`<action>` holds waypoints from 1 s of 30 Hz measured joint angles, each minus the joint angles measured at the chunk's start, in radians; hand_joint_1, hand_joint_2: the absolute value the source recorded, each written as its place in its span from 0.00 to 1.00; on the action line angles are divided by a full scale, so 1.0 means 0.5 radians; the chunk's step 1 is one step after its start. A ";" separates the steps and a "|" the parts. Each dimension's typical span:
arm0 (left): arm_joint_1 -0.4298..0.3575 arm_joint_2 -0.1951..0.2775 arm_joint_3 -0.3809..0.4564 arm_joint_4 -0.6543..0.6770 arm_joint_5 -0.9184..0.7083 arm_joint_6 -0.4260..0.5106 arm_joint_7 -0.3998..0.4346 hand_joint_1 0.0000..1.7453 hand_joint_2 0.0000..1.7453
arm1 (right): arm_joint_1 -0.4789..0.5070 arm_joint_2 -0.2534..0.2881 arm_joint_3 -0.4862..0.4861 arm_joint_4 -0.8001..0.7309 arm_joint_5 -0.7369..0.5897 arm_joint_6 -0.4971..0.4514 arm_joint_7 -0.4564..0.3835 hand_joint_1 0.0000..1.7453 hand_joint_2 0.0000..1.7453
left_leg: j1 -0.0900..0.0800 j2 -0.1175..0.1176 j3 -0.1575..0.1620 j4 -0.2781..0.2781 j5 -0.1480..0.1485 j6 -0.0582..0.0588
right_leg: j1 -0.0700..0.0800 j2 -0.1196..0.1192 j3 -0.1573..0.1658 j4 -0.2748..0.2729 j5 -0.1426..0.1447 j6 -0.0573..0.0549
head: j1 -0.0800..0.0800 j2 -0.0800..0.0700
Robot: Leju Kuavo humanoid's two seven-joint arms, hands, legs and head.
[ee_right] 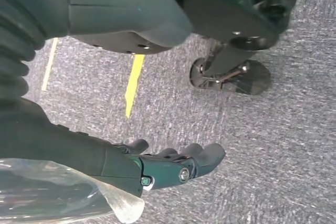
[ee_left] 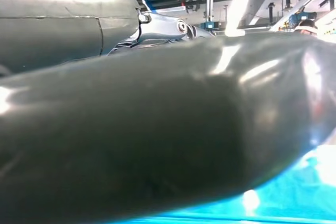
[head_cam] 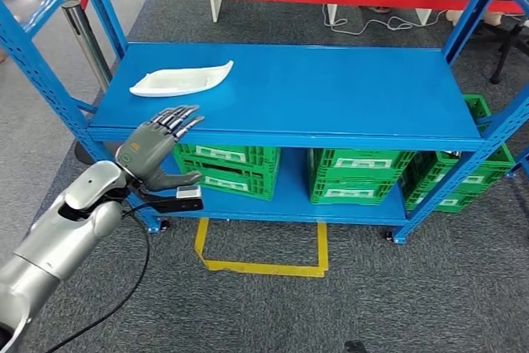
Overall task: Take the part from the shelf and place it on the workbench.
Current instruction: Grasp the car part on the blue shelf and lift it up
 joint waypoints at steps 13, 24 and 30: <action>-0.019 -0.007 -0.010 0.012 -0.004 -0.004 0.000 0.00 0.00 | 0.003 -0.002 0.000 -0.002 0.003 0.006 -0.007 0.00 1.00 | 0.036 0.005 -0.304 0.601 -0.221 -0.098 | -0.012 -0.004 0.067 -0.067 -0.014 -0.048 | -0.017 0.000; -0.024 -0.008 -0.009 0.012 -0.005 -0.003 0.000 0.00 0.00 | 0.003 -0.001 0.000 -0.002 0.003 0.006 -0.008 0.00 1.00 | 0.039 0.009 -0.108 0.140 0.029 -0.082 | -0.014 -0.003 0.087 -0.067 -0.031 -0.017 | -0.016 0.000; -0.034 -0.019 -0.029 0.013 -0.005 -0.008 0.000 0.00 0.00 | 0.004 -0.001 0.001 -0.002 0.017 0.006 -0.013 0.00 1.00 | 0.019 0.001 -0.004 -0.007 0.009 0.014 | -0.009 -0.008 -0.178 0.317 -0.087 0.032 | 0.000 0.000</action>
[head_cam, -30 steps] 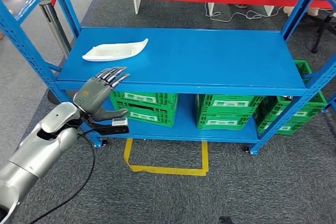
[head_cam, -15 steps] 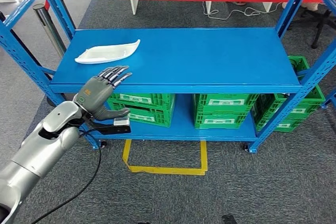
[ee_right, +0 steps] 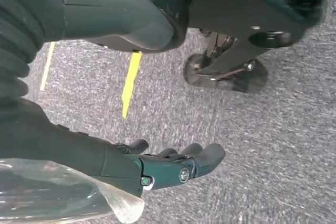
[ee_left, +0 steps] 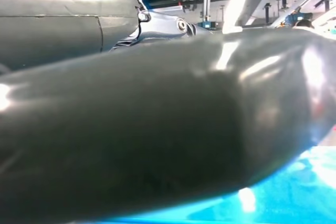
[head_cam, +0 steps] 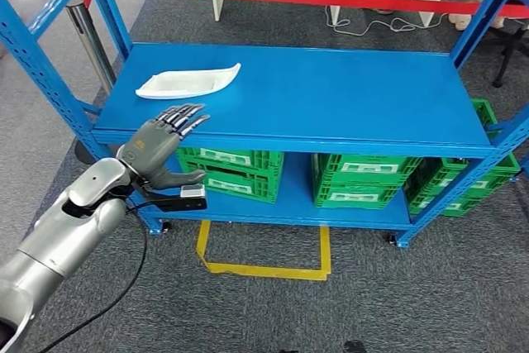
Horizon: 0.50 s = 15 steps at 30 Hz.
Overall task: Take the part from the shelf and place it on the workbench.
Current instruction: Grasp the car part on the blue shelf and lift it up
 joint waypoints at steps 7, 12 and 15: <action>-0.009 -0.003 -0.007 0.000 -0.001 -0.001 0.000 0.00 0.00 | 0.004 0.001 0.001 0.000 0.007 0.000 0.006 0.00 1.00 | -0.009 -0.001 0.021 0.014 -0.053 -0.064 | 0.004 0.002 0.216 -0.376 0.076 -0.053 | -0.006 0.000; -0.015 -0.006 -0.016 0.000 -0.008 -0.010 -0.002 0.00 0.00 | 0.004 0.003 0.007 0.000 0.007 0.001 0.005 0.00 1.00 | 0.006 0.004 -0.269 0.549 -0.216 -0.105 | -0.006 0.001 0.302 -0.384 0.016 -0.086 | -0.021 0.000; -0.016 -0.006 -0.028 0.001 -0.012 -0.015 -0.002 0.00 0.00 | 0.008 0.004 0.013 -0.001 0.008 0.001 0.007 0.00 1.00 | 0.009 0.005 -0.284 0.431 -0.020 -0.096 | -0.006 0.003 0.379 -0.385 -0.042 -0.075 | -0.021 0.000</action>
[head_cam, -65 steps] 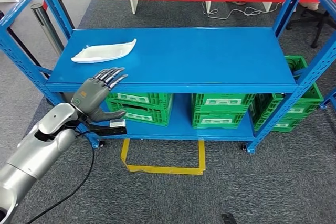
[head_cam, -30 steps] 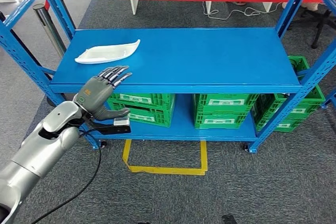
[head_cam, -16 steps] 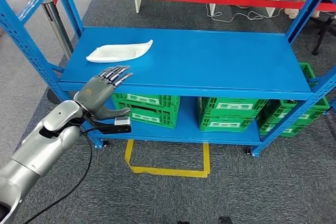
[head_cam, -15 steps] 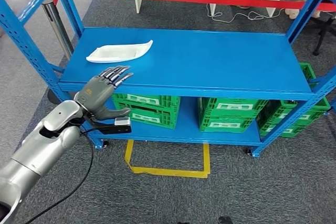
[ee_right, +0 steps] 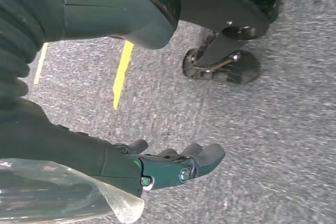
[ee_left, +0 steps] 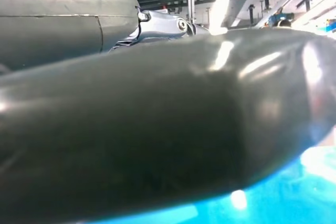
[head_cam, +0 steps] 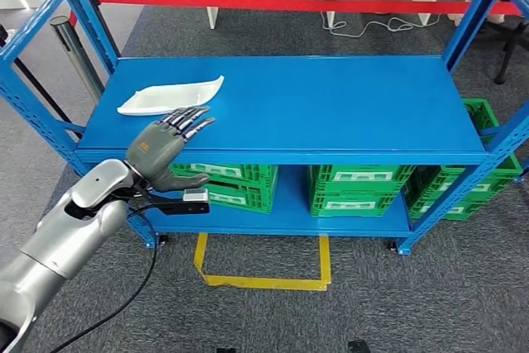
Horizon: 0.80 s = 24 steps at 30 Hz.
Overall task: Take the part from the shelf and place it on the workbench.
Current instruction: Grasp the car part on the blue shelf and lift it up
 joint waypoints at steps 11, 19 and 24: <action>-0.032 -0.006 -0.015 0.004 0.001 -0.016 0.002 0.00 0.00 | -0.020 0.006 0.006 0.001 0.003 0.001 0.011 0.00 1.00 | -0.013 -0.006 0.292 -0.451 0.028 0.117 | 0.010 -0.007 -0.223 0.437 -0.125 0.090 | 0.015 0.000; -0.018 -0.021 -0.024 0.016 0.023 -0.013 0.002 0.00 0.00 | 0.004 0.006 0.007 0.001 0.002 0.001 0.014 0.00 1.00 | -0.032 -0.019 0.514 -0.444 -0.173 0.088 | 0.028 -0.005 -0.357 0.067 0.267 0.035 | 0.021 0.000; -0.023 -0.021 -0.020 0.022 0.032 -0.004 0.001 0.00 0.00 | -0.009 0.006 0.009 0.000 0.003 -0.004 0.015 0.00 1.00 | -0.024 -0.016 0.401 -0.215 -0.135 0.032 | 0.022 -0.005 -0.270 0.017 0.241 -0.022 | 0.019 0.000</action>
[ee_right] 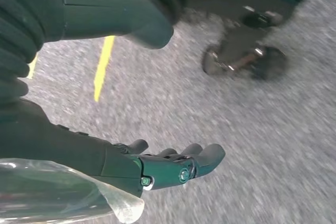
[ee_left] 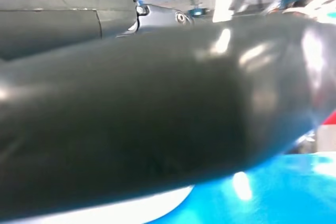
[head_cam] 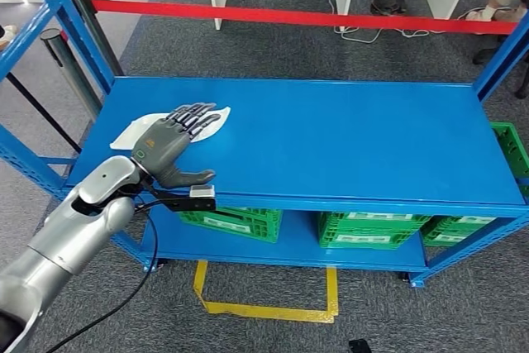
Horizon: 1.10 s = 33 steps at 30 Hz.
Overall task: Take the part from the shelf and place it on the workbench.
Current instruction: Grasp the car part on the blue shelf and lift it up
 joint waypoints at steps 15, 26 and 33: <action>0.038 0.056 0.022 0.137 -0.038 0.004 0.061 0.00 0.00 | 0.004 -0.001 0.004 -0.001 0.002 -0.006 0.006 0.00 1.00 | 0.017 0.019 -0.196 -0.225 0.252 0.057 | -0.004 0.009 0.140 0.063 -0.228 0.080 | 0.001 0.000; 0.107 0.058 0.051 0.307 -0.062 0.020 0.094 0.00 0.00 | 0.008 -0.007 0.004 -0.002 0.013 -0.010 0.005 0.00 1.00 | 0.007 0.009 -0.177 -0.209 0.210 0.042 | -0.005 0.008 0.094 0.006 -0.111 0.067 | 0.005 0.000; 0.120 0.058 0.059 0.349 -0.074 0.025 0.098 0.00 0.00 | 0.013 -0.007 0.005 -0.002 0.014 -0.008 0.005 0.00 1.00 | 0.020 0.013 -0.348 0.195 -0.009 -0.022 | -0.015 0.008 0.122 -0.014 -0.108 0.005 | -0.008 0.000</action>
